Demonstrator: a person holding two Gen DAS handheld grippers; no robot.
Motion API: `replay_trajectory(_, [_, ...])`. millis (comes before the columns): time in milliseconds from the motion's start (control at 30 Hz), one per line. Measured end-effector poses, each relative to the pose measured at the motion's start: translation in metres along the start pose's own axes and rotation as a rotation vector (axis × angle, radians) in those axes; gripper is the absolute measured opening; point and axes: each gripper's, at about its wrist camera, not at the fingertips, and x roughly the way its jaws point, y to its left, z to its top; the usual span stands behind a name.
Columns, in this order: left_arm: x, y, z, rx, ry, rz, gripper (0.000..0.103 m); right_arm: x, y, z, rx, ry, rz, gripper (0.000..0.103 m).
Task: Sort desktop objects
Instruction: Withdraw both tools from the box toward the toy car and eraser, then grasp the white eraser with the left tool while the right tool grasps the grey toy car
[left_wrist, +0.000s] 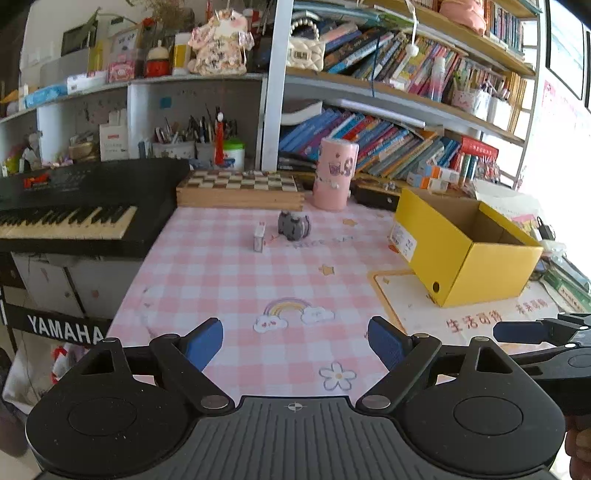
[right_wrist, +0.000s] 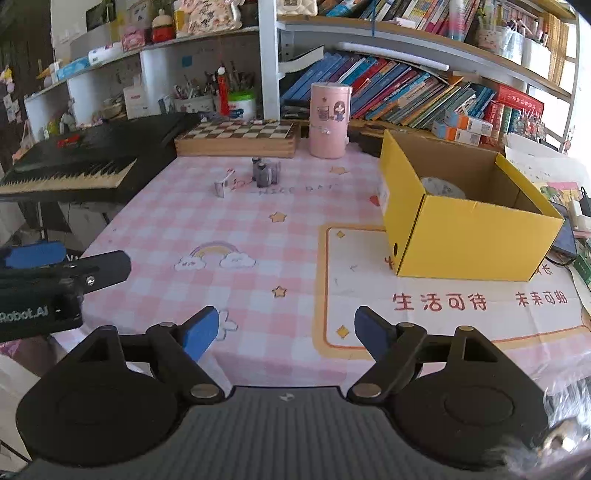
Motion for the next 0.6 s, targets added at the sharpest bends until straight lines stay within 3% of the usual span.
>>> replay_trajectory(333, [0.017,0.006,0.001,-0.024,0.041,0.006,0.088,0.023,0.0,0.006,0.004,0.062,0.015,0.081])
replay_trajectory(600, [0.052,0.013,0.025,-0.041,0.05,0.064,0.088,0.066,-0.004,0.038,0.002,0.065,0.071,0.08])
